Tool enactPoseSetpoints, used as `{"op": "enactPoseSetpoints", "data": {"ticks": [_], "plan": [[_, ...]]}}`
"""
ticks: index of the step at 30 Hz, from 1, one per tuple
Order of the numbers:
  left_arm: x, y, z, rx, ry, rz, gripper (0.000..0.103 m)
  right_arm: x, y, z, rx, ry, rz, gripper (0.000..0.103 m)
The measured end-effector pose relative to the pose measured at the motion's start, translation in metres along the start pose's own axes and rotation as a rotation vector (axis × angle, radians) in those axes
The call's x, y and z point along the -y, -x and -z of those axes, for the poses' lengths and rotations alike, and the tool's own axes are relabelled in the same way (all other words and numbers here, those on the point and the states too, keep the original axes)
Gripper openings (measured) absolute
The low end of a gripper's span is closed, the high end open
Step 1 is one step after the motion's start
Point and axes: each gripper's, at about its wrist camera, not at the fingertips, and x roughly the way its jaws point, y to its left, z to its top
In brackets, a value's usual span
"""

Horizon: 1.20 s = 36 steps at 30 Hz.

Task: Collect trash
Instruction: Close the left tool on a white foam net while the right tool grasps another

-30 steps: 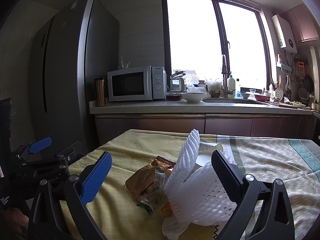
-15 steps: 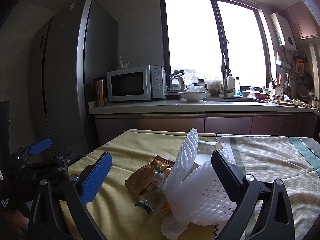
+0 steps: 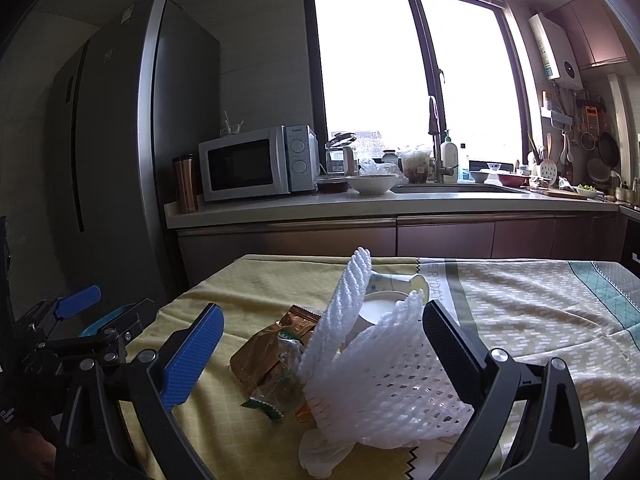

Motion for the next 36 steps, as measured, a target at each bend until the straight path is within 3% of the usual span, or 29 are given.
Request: {"op": "enactPoseSetpoints", "data": {"ticks": [6,11,15,20,23,27,30,32,33,36], "plan": [[0.022,-0.005,0.003,-0.022,-0.055,0.081,0.097,0.024,0.001,0.003,-0.018,-0.047,0.038,0.096],[0.051,-0.009,0.000,-0.020,-0.129,0.208,0.097,0.055,-0.005,0.009,-0.069,-0.143,0.062,0.096],[0.078,-0.017,-0.005,-0.015,-0.199,0.326,0.097,0.075,-0.011,0.016,-0.121,-0.203,0.040,0.093],[0.114,-0.034,-0.005,-0.028,-0.276,0.400,0.097,0.086,-0.022,0.025,-0.184,-0.246,-0.007,0.088],[0.125,-0.048,-0.006,-0.054,-0.283,0.439,0.091,0.093,-0.029,0.029,-0.218,-0.266,-0.025,0.083],[0.133,-0.061,-0.007,-0.086,-0.282,0.463,0.066,0.101,-0.033,0.035,-0.242,-0.295,-0.073,0.080],[0.133,-0.065,-0.005,-0.113,-0.276,0.489,0.045,0.102,-0.035,0.038,-0.257,-0.302,-0.107,0.062],[0.132,-0.065,-0.005,-0.129,-0.267,0.502,0.030,0.101,-0.036,0.039,-0.267,-0.301,-0.121,0.043],[0.130,-0.066,-0.006,-0.134,-0.259,0.504,0.022,0.101,-0.036,0.039,-0.268,-0.298,-0.125,0.038],[0.123,-0.065,-0.008,-0.144,-0.230,0.508,0.014,0.099,-0.034,0.037,-0.266,-0.284,-0.127,0.017]]}}
